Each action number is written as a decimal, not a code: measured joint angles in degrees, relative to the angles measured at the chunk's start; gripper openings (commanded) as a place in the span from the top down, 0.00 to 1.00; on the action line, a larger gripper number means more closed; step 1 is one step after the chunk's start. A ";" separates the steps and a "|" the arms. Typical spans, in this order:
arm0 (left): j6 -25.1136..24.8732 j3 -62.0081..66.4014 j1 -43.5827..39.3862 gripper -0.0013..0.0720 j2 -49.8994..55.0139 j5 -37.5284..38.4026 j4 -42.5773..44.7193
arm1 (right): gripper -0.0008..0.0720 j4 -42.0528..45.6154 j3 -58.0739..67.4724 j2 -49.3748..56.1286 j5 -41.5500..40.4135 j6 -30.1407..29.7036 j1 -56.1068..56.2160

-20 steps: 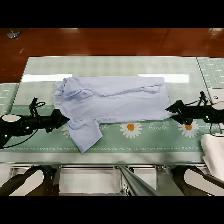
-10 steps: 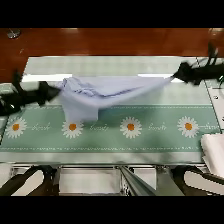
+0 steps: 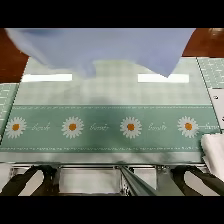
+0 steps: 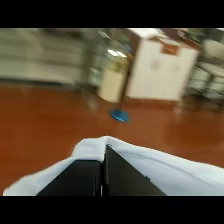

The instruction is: Fold the shirts.

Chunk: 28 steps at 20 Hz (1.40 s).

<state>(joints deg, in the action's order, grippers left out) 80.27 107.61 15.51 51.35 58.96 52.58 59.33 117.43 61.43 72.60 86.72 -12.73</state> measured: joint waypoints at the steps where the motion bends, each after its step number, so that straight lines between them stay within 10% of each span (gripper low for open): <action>1: 1.25 1.95 0.02 0.95 -1.99 1.44 3.58 | 0.95 0.50 -0.96 -3.30 1.27 -0.52 0.00; 17: 8.35 -7.91 -0.04 0.95 -18.97 21.59 27.65 | 0.95 4.72 -19.26 -26.27 12.98 1.55 0.31; 28: 8.81 -42.97 -7.76 0.95 1.53 -7.65 16.94 | 0.95 -4.50 -56.89 -6.80 -20.41 -4.63 7.23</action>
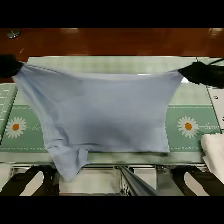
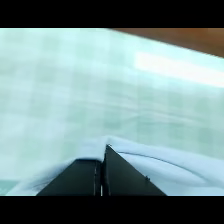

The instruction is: Fold the shirts.

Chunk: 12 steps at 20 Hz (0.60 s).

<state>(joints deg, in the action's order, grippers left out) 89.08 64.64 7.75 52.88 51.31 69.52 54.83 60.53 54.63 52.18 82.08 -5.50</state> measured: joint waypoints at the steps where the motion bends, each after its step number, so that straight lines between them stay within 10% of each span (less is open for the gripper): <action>1: 1.29 0.00 -0.76 0.95 3.37 -3.52 -0.37 | 0.95 0.00 0.90 4.17 -3.04 0.22 0.37; 12: 6.16 6.56 -1.99 0.95 24.15 -9.03 -3.89 | 0.95 -0.42 27.34 38.38 0.33 5.16 -1.01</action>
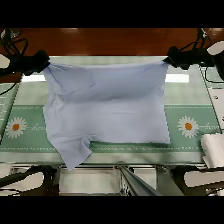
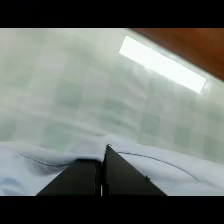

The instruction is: Fold the shirts.

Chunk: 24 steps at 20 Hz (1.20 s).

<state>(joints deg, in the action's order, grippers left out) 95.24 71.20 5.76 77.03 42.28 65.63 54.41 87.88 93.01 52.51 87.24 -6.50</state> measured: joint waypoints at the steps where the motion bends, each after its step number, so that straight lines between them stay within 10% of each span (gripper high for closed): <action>1: -1.64 0.11 0.59 0.95 -0.26 2.01 -0.20 | 0.95 0.13 0.74 0.35 2.29 -0.83 -0.35; 8: -12.31 -5.11 3.52 0.95 -1.92 22.32 0.13 | 0.95 3.58 -0.83 0.35 19.10 -7.96 -1.62; 18: -14.49 -18.62 3.78 0.95 -1.90 17.03 0.61 | 0.94 5.05 -10.10 2.95 21.18 -9.55 -1.51; 19: -14.49 -18.73 3.87 0.95 -1.88 16.41 0.63 | 0.59 4.94 -10.25 3.06 21.31 -9.53 -1.51; 20: -14.53 -18.82 3.89 0.80 -1.88 16.35 0.66 | 0.10 4.90 -10.36 3.13 21.57 -9.09 -1.51; 21: -14.67 -18.84 3.93 0.23 -1.88 16.59 0.76 | 0.13 4.92 -10.43 3.19 21.92 -8.09 -1.51; 22: -14.64 -18.75 4.04 0.02 -1.88 17.27 0.81 | 0.13 4.85 -10.47 3.19 22.84 -7.87 -1.51; 24: -14.51 -17.73 4.57 0.02 -1.88 21.03 1.70 | 0.13 5.31 -10.51 3.21 26.25 -7.67 -1.51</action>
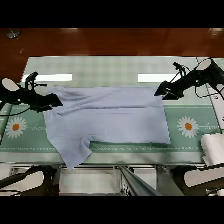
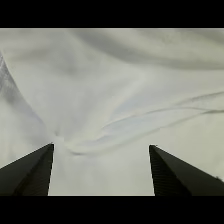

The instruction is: Fold the shirts.

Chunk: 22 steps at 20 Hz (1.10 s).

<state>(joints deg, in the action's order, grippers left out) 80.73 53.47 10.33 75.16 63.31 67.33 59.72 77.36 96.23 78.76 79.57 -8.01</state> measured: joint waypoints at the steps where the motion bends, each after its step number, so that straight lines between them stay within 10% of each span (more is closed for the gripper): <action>1: -0.02 0.63 0.52 0.02 -0.11 2.14 0.66 | 0.13 0.92 -0.09 -0.28 1.97 -0.07 0.00; 14: 5.97 -20.85 18.97 0.03 -19.67 12.90 10.62 | 0.13 -5.16 -39.98 -37.55 -16.04 -1.27 -5.16; 22: 3.32 -30.25 18.64 0.03 -23.89 10.91 -3.37 | 0.13 -13.64 -47.21 -42.71 -19.19 -4.87 -5.35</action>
<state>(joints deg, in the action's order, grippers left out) 84.05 23.22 28.97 51.27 74.22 63.96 46.09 30.15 53.52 59.57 74.70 -13.37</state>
